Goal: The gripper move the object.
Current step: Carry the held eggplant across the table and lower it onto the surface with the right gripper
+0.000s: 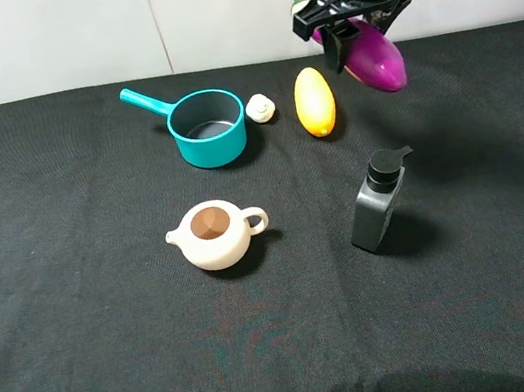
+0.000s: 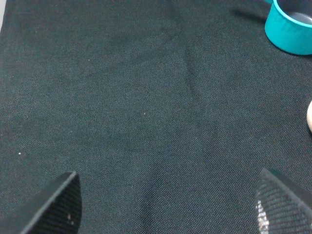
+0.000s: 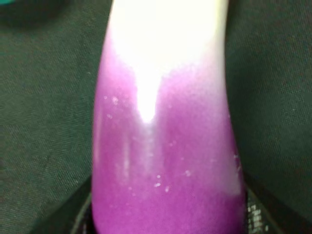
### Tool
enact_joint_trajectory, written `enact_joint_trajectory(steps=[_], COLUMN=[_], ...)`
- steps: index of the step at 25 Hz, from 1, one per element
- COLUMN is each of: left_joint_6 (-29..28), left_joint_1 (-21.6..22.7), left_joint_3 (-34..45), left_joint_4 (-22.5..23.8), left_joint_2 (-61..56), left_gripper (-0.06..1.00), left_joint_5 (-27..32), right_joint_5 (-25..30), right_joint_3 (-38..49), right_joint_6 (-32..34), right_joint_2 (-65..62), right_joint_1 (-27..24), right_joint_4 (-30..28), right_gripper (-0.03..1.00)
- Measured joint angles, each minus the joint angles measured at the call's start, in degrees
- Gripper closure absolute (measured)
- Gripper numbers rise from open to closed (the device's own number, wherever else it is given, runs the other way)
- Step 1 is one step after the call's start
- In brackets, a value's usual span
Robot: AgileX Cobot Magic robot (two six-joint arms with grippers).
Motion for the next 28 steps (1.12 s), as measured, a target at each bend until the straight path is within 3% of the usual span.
enact_joint_trajectory(steps=[28], left_joint_6=[0.0], left_joint_1=[0.0], left_joint_3=[0.0], left_joint_4=[0.0], left_joint_2=[0.0], left_gripper=[0.18], left_joint_5=[0.0], right_joint_5=[-0.01], right_joint_3=[0.24], right_joint_6=[1.18], right_joint_2=[1.55], right_joint_1=[19.11], right_joint_4=[-1.12], right_gripper=[0.58])
